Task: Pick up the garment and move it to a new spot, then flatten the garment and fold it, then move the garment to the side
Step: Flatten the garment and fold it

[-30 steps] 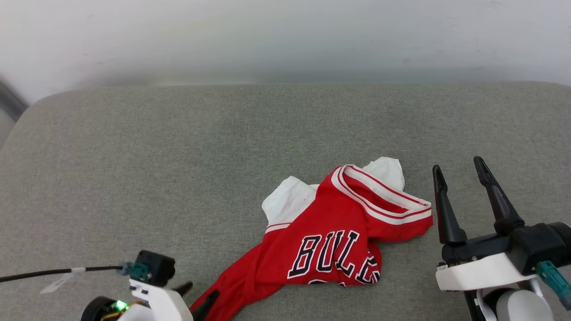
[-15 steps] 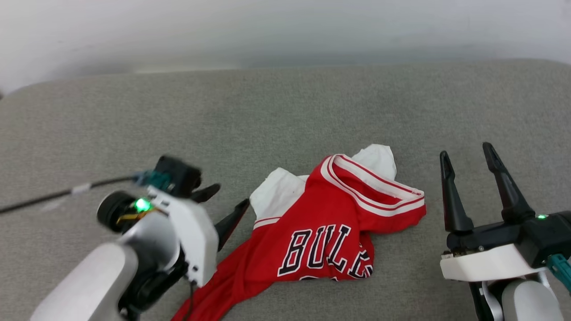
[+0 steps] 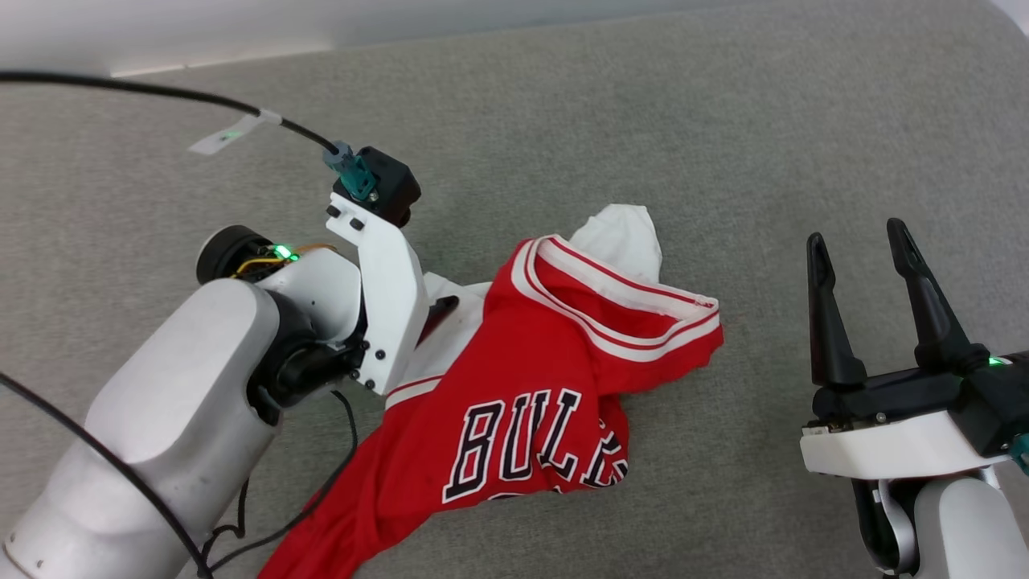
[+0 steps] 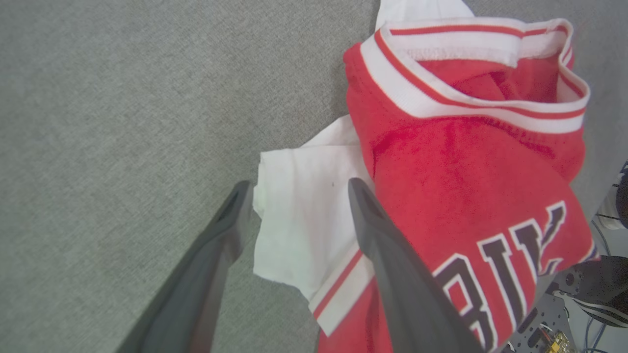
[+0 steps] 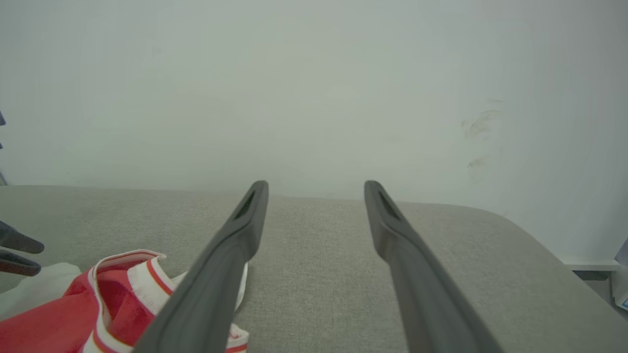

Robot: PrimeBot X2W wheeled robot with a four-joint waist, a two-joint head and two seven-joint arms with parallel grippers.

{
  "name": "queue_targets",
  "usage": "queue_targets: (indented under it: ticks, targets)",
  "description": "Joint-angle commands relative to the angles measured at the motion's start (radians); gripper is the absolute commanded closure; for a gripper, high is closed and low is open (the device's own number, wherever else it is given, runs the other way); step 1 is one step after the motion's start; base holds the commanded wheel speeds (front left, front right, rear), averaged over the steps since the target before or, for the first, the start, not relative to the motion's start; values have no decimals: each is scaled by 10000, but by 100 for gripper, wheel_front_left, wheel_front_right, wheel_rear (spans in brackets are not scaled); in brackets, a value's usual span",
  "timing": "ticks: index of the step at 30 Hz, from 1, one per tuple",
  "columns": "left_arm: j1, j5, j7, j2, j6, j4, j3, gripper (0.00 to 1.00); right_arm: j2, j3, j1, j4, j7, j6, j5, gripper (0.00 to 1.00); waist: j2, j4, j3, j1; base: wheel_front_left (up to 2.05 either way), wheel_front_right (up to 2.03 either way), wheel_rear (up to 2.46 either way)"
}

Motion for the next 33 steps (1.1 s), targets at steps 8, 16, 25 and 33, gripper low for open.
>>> queue_targets:
  ticks: [8, 16, 25, 33]
  targets:
    - [-321, 557, 58, -38, -341, 1613, -687, 18, 20, -145, -241, -63, -20, -7, 129, 0, 0, -539, 670, -1, 0, 0, 0]
    - [-198, 475, -811, -21, -500, 2107, -723, 100, 20, -218, -173, -38, -20, -7, -21, 0, 0, -230, 510, -1, 0, 0, 0]
    - [-196, 409, -2860, 487, -284, 1755, 412, 100, 20, -170, 113, 144, -20, -7, -227, 0, 0, 612, -374, -1, 0, 0, 0]
    - [761, 15, -4494, 1281, 603, 1566, 1857, 100, 20, -42, 399, 215, -20, -7, -402, 0, 0, 1247, -910, -1, 0, 0, 0]
